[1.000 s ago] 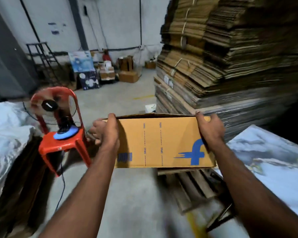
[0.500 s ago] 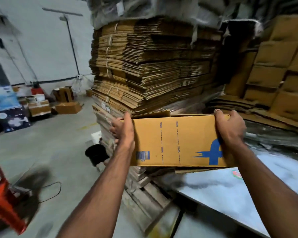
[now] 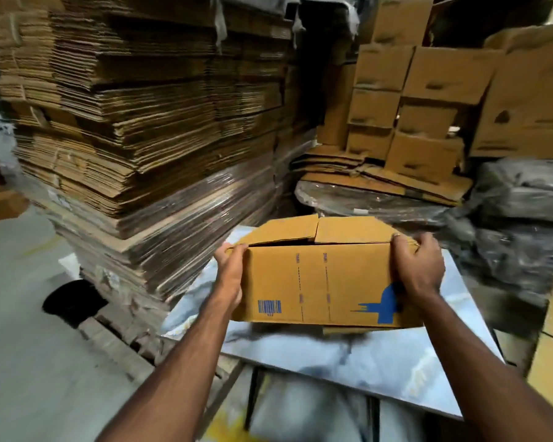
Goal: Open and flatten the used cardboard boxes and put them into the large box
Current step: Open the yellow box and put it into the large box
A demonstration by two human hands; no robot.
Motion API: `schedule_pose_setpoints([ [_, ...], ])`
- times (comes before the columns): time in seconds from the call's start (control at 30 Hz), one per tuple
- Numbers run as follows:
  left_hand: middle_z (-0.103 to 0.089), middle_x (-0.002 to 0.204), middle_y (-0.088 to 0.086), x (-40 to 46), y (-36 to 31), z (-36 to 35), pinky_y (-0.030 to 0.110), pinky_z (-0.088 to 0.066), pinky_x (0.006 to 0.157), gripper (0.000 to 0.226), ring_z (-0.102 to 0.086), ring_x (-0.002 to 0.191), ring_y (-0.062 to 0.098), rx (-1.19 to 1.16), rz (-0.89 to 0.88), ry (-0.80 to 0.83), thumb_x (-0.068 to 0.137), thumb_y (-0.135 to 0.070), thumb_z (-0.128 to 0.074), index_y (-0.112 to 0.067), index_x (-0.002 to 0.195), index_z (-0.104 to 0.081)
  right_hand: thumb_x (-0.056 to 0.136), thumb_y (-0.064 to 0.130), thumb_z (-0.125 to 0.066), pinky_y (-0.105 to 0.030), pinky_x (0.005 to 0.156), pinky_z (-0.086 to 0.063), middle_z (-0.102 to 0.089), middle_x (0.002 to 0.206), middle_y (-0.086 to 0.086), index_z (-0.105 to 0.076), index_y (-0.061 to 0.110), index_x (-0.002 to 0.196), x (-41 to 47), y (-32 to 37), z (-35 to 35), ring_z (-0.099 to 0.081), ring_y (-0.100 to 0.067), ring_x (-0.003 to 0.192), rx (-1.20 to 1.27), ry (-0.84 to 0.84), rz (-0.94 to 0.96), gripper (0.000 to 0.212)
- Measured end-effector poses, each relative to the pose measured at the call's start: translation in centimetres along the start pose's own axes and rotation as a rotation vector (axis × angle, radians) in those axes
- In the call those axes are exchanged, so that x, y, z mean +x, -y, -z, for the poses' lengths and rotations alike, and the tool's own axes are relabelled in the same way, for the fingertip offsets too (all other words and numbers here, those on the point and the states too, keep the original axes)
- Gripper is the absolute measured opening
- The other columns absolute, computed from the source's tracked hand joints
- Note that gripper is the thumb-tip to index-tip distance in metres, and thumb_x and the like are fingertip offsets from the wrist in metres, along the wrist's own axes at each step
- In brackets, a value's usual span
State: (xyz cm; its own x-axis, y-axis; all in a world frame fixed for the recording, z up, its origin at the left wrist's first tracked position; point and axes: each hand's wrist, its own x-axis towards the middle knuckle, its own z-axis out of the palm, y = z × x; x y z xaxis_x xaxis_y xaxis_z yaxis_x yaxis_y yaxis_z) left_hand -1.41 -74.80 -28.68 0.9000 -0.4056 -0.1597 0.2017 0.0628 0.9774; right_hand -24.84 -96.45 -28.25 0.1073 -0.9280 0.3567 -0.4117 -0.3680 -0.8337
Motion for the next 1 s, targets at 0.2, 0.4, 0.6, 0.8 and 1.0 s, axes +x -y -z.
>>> schedule_pose_setpoints([
  [0.2,-0.056,0.11,0.005,4.7,2.6,-1.2,0.033,-0.045,0.074,0.055,-0.054,0.09,0.017,0.177,0.076,0.089,0.09,-0.032,-0.064,-0.023,0.133,-0.031,0.079,0.057,-0.043,-0.037,0.077,-0.036,-0.056,0.106,-0.015,-0.051,0.007,0.101,0.2,-3.3,-2.1,-0.052,-0.032,0.091,-0.042,0.053,-0.129,0.056],
  [0.4,-0.062,0.113,-0.003,9.7,4.4,-1.7,0.025,-0.044,0.061,0.047,-0.056,0.086,0.008,0.377,0.018,0.296,0.097,-0.016,-0.06,-0.024,0.139,-0.042,0.08,0.055,-0.046,-0.038,0.077,-0.039,-0.056,0.107,-0.015,-0.051,0.005,0.104,0.4,-5.1,-4.9,-0.052,-0.034,0.092,-0.133,0.053,-0.229,0.056],
  [0.6,-0.043,0.15,0.008,14.2,7.4,0.3,0.006,-0.049,0.062,0.067,-0.057,0.103,0.01,0.667,0.093,0.604,0.091,0.004,-0.055,-0.011,0.153,-0.033,0.089,0.046,-0.065,-0.039,0.071,-0.041,-0.053,0.112,-0.021,-0.05,0.002,0.104,-1.1,-7.1,-8.9,-0.053,-0.036,0.091,-0.271,0.166,-0.377,0.049],
  [0.8,-0.002,0.162,0.024,13.7,8.5,-0.8,0.031,-0.03,0.113,0.093,-0.025,0.146,0.037,1.131,-0.005,0.663,0.089,-0.046,-0.066,-0.036,0.158,-0.003,0.089,0.059,-0.059,-0.053,0.099,-0.041,-0.035,0.141,-0.026,-0.024,0.004,0.147,-3.5,-9.1,-10.9,-0.042,-0.047,0.125,-0.424,0.228,-0.437,0.088],
  [1.0,-0.002,0.159,0.023,13.5,10.1,-1.7,0.034,-0.038,0.106,0.097,-0.04,0.136,0.04,1.331,-0.151,0.577,0.091,-0.04,-0.063,-0.038,0.156,0.009,0.092,0.069,-0.039,-0.053,0.099,-0.043,-0.03,0.142,-0.015,-0.019,0.036,0.156,-3.5,-9.8,-10.8,-0.041,-0.042,0.126,-0.516,0.255,-0.363,0.075],
])
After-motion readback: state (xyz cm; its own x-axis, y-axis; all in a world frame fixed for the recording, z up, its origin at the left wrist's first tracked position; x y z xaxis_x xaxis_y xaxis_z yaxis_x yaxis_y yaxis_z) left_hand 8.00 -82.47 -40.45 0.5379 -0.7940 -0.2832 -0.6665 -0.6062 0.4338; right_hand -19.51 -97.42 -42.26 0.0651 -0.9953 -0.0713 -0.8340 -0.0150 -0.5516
